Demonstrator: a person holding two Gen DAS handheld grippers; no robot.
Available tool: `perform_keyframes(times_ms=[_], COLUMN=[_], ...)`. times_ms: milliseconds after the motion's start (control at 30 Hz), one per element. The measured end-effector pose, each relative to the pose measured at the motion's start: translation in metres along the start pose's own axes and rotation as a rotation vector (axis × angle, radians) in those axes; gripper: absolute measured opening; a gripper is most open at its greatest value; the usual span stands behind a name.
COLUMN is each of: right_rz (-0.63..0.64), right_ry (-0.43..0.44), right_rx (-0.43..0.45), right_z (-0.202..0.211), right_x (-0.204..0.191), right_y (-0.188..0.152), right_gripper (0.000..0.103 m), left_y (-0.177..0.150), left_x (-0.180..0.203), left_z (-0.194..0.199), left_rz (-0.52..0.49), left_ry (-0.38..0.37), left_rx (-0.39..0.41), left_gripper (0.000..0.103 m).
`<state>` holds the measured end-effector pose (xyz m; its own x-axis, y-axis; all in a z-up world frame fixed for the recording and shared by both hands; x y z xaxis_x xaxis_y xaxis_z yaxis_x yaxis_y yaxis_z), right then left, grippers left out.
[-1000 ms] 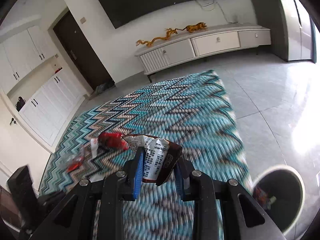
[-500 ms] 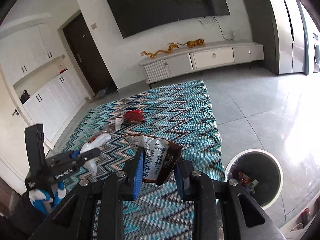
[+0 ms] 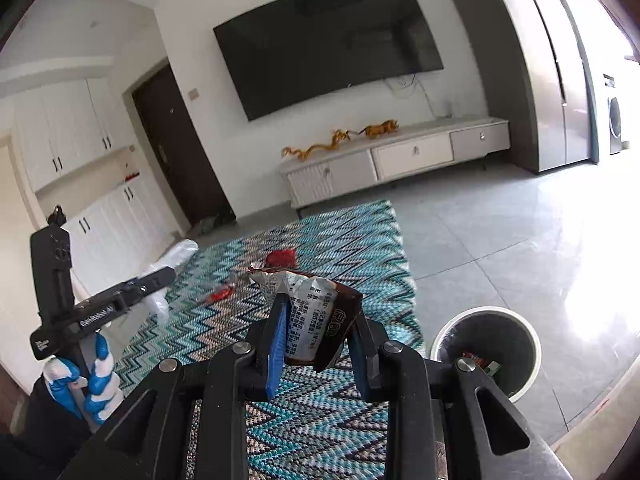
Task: Collect trash
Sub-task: 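Carry both items over the bin and open both tools to drop them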
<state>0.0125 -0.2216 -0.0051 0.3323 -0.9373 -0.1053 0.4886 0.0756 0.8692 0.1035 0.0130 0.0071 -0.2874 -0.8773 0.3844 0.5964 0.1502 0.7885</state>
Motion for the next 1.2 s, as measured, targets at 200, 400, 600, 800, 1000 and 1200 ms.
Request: perform_keyframes(times_ms=[200, 400, 600, 800, 1000, 1200], right_rz=[-0.041, -0.113, -0.205, -0.265, -0.330, -0.402], right_ry=[-0.059, -0.151, -0.220, -0.258, -0.266, -0.271], right_rx=[0.043, 0.035, -0.050, -0.145, -0.255, -0.338], right_z=[0.023, 0.027, 0.000, -0.045, -0.096, -0.132], right_x=[0.031, 0.083, 0.140, 0.191, 0.231, 0.263], right_y=[-0.001, -0.012, -0.038, -0.059, -0.095, -0.133], right_gripper=[0.026, 0.026, 0.026, 0.026, 0.028, 0.039], left_y=[0.010, 0.000, -0.030, -0.054, -0.081, -0.104], left_x=[0.056, 0.109, 0.157, 0.182, 0.191, 0.197], left_z=[-0.014, -0.066, -0.148, -0.237, -0.308, -0.352], left_rz=[-0.051, -0.096, -0.160, -0.183, -0.158, -0.131], left_ry=[-0.069, -0.106, -0.092, -0.094, -0.103, -0.128], left_rx=[-0.022, -0.115, -0.250, -0.380, -0.502, -0.590], left_gripper=[0.031, 0.031, 0.031, 0.034, 0.034, 0.049])
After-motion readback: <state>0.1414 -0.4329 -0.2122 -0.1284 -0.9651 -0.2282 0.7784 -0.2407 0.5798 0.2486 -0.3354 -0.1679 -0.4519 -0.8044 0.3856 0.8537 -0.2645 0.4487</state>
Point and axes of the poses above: each gripper's, at about its wrist camera, not at the fingertips, and z roughly against the way its jaws point, x to its right, y to its top, the point moved 6 cm from there along -z, roughly the way its jaws point, and after that the axes turned 15 degrees about z, right-handed, at the moved point
